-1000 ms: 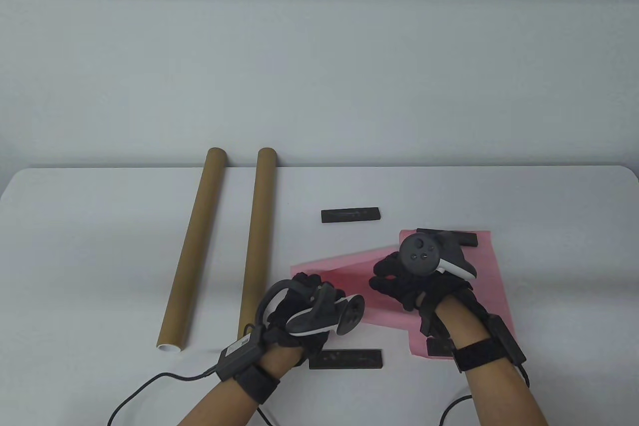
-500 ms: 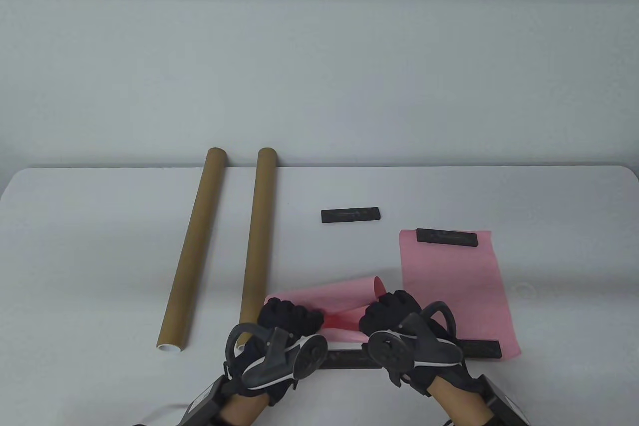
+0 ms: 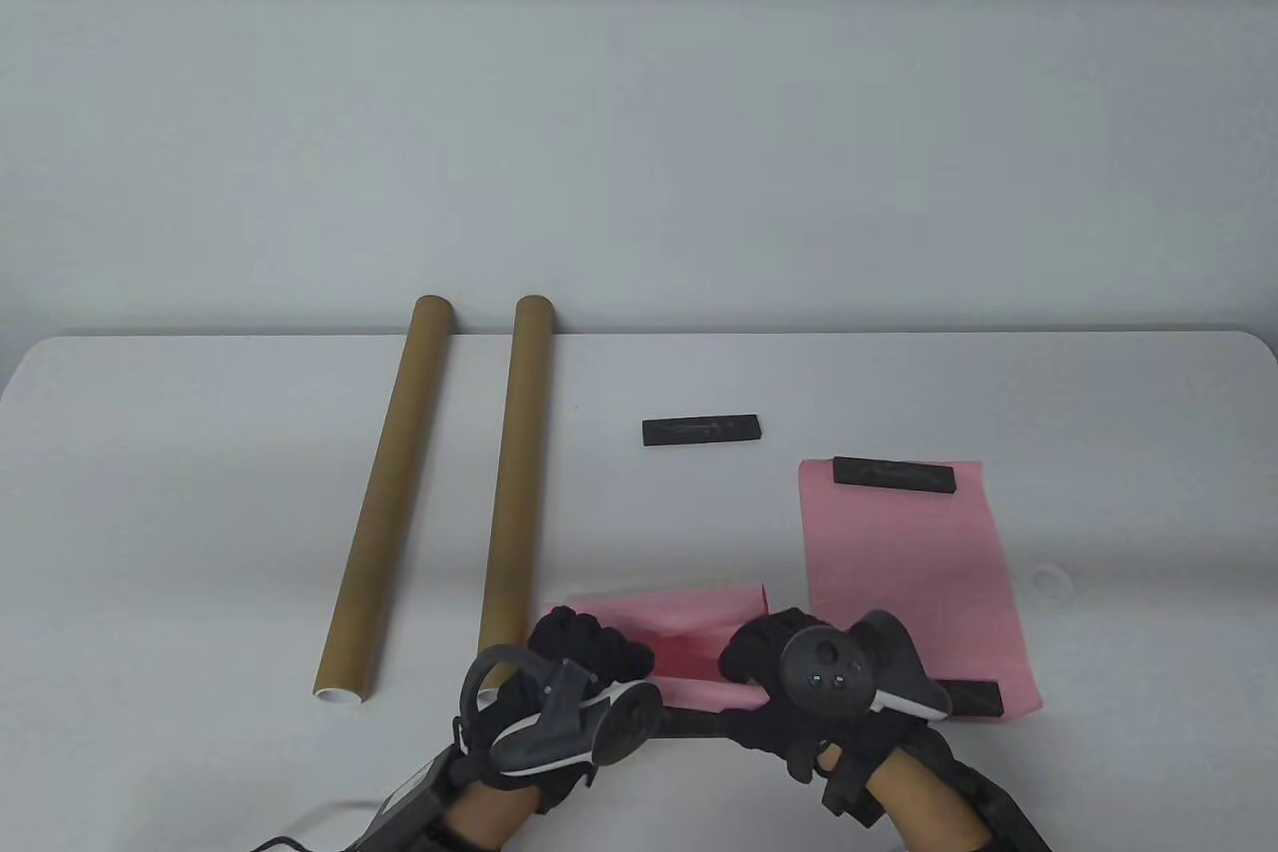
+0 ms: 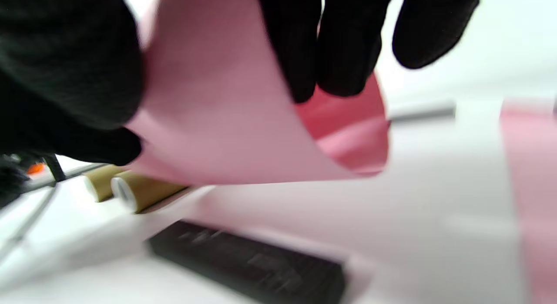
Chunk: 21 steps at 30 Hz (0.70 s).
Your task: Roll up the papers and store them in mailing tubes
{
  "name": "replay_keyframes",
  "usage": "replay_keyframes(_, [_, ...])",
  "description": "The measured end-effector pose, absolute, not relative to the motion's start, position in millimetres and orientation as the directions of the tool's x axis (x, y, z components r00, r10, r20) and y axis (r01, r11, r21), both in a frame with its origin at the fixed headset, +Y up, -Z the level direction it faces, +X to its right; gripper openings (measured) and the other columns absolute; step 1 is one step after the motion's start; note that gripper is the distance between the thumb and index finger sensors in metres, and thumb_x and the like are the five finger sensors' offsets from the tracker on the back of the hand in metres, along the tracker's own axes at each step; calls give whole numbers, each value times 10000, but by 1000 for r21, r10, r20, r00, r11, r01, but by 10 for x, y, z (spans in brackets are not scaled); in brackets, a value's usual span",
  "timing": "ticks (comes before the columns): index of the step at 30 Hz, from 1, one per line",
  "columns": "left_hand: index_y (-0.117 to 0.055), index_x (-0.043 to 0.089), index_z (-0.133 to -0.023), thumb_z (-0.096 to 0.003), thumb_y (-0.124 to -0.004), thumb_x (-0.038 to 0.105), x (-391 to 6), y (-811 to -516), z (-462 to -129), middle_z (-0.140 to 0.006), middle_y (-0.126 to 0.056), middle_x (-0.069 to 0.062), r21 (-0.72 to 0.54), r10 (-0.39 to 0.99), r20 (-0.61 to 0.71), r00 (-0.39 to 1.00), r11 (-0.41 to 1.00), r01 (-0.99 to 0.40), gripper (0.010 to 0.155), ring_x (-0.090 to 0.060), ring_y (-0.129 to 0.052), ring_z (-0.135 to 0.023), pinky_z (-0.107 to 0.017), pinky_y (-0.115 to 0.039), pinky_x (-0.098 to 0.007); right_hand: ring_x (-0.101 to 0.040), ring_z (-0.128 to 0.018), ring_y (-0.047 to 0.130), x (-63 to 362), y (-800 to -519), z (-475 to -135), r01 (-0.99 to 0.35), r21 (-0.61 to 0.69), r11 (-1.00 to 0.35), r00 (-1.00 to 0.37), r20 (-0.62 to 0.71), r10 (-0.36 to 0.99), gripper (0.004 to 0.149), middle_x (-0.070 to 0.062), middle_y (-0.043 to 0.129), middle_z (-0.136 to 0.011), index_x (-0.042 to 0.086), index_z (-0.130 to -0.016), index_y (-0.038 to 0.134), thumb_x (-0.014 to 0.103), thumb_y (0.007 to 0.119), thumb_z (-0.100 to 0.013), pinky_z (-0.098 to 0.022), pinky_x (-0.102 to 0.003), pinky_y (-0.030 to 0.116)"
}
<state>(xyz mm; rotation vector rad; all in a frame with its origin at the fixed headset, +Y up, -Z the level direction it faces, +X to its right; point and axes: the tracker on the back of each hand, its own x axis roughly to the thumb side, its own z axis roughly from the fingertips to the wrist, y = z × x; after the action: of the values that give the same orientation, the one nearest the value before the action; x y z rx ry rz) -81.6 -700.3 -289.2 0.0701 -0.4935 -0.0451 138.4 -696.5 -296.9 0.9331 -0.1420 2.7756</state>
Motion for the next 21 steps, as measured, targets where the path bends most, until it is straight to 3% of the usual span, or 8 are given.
replay_keyframes(3, [-861, 389, -739, -329, -944, 491, -884, -7048, -2965, -596, -1002, 118, -50, 96, 438, 894, 995, -82, 430, -126, -1027, -637, -677, -763, -458, -483, -1012, 724, 1323, -6935, -2821, -86, -264, -961, -760, 640, -108, 822, -115, 737, -1073, 161, -994, 758, 622, 962, -344, -704, -725, 610])
replay_keyframes(5, [-863, 382, -740, -332, -945, 487, -893, -7068, -2988, -597, -1002, 112, -89, 144, 433, 890, 989, -117, 428, -134, -1024, -641, -675, -760, -464, -434, -974, 795, 1261, -6955, -2794, -35, -368, -929, -770, 603, -210, 697, -90, 803, -1016, 187, -933, 806, 553, 971, -363, -707, -694, 644])
replay_keyframes(7, [-861, 382, -742, -333, -944, 486, -891, -7065, -2985, -601, -1000, 111, -77, 132, 435, 891, 991, -110, 430, -135, -1020, -648, -678, -755, -467, -392, -926, 861, 1227, -6967, -2821, 14, -364, -931, -776, 583, -240, 530, -50, 889, -932, 224, -838, 875, 511, 950, -399, -698, -667, 679])
replay_keyframes(10, [-823, 371, -805, -330, -937, 506, -883, -7040, -2939, -673, -978, 101, 12, 56, 450, 891, 998, -69, 507, -150, -996, -704, -697, -727, -477, -386, -854, 917, 1258, -6982, -2885, -75, -241, -968, -802, 591, -85, 408, -48, 956, -835, 221, -744, 930, 474, 928, -423, -665, -658, 712])
replay_keyframes(13, [-680, 295, -965, -296, -911, 600, -848, -7001, -2861, -852, -894, 51, 154, -102, 491, 865, 988, 29, 770, -214, -911, -851, -728, -661, -517, -393, -772, 964, 1350, -7003, -2968, -162, -68, -984, -811, 577, 93, 425, -73, 989, -773, 196, -706, 952, 515, 909, -428, -634, -673, 719])
replay_keyframes(15, [-655, 283, -980, -285, -921, 605, -816, -7000, -2816, -874, -874, 43, 197, -146, 510, 848, 979, 51, 810, -224, -886, -875, -732, -649, -523, -384, -729, 993, 1396, -7014, -3000, -211, -2, -978, -805, 568, 172, 417, -74, 1013, -731, 190, -672, 967, 524, 907, -429, -622, -675, 729])
replay_keyframes(19, [-741, 312, -905, -294, -957, 555, -745, -7012, -2771, -743, -946, 89, 257, -219, 514, 830, 962, 95, 692, -164, -972, -758, -713, -696, -499, -383, -665, 1027, 1451, -7045, -3043, -272, 122, -955, -778, 557, 292, 420, -75, 1048, -662, 186, -610, 998, 551, 900, -426, -592, -674, 749])
replay_keyframes(21, [-819, 341, -820, -308, -953, 527, -746, -6994, -2810, -623, -993, 116, 233, -184, 498, 848, 970, 74, 561, -126, -1027, -640, -689, -738, -475, -410, -732, 987, 1465, -7030, -3021, -268, 95, -959, -775, 570, 273, 505, -98, 1015, -740, 166, -684, 979, 585, 898, -414, -601, -685, 734])
